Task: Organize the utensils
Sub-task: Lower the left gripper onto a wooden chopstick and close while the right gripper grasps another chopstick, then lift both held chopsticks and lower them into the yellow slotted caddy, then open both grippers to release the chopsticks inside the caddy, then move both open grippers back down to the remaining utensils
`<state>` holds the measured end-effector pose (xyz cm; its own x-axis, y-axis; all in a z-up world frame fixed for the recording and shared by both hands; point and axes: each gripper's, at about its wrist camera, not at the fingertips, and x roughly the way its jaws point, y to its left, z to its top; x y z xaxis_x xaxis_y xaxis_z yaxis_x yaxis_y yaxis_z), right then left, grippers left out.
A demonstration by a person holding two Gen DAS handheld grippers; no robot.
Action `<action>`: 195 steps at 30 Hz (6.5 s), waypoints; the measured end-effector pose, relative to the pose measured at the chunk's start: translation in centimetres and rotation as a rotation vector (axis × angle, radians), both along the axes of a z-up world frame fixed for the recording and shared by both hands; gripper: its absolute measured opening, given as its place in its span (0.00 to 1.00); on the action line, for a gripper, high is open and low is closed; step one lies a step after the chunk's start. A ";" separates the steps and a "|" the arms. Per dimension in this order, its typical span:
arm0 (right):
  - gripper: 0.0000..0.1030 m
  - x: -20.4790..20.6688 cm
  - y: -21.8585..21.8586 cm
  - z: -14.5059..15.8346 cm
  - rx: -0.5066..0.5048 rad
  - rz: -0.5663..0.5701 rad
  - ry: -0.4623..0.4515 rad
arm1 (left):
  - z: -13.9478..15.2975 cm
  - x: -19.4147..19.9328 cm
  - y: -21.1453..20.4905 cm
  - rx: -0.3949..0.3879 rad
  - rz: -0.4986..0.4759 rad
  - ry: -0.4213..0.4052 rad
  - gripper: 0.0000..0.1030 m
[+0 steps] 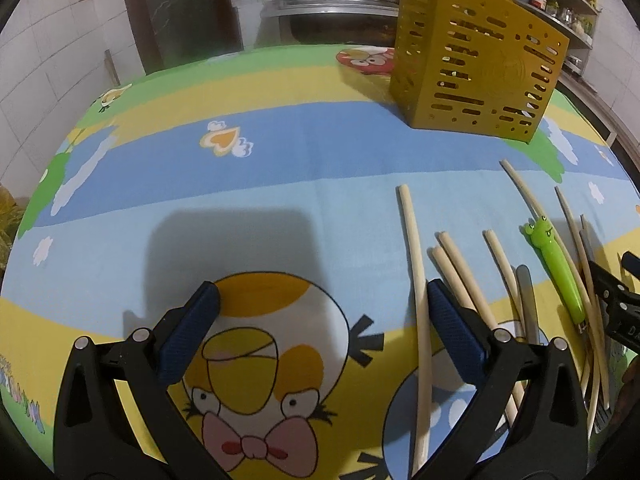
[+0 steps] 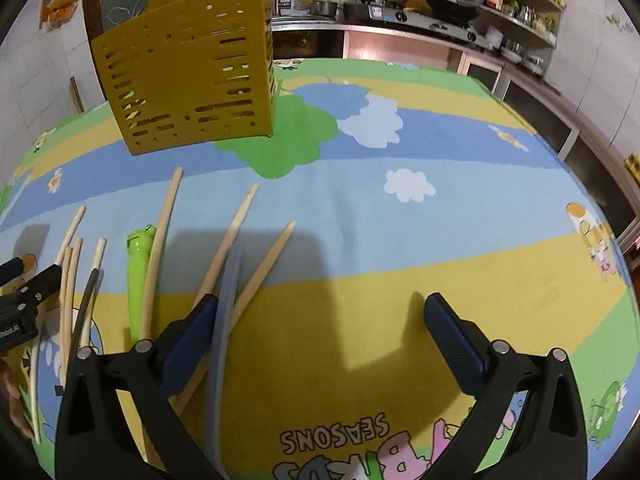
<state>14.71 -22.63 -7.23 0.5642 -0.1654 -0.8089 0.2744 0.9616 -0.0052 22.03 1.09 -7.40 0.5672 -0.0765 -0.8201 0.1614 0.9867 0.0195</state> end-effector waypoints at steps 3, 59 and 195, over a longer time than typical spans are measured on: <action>0.97 0.0 -0.2 -0.2 0.024 -0.005 -0.001 | 0.0 0.1 0.0 -0.001 -0.008 -0.002 0.96; 0.06 -2.1 -1.5 11.0 0.120 0.067 -0.478 | 13.9 -5.6 0.0 -0.285 0.044 -0.371 0.04; 0.78 -0.2 -1.0 0.3 0.015 0.144 -0.039 | 0.5 -3.1 -2.5 -0.013 0.152 -0.030 0.96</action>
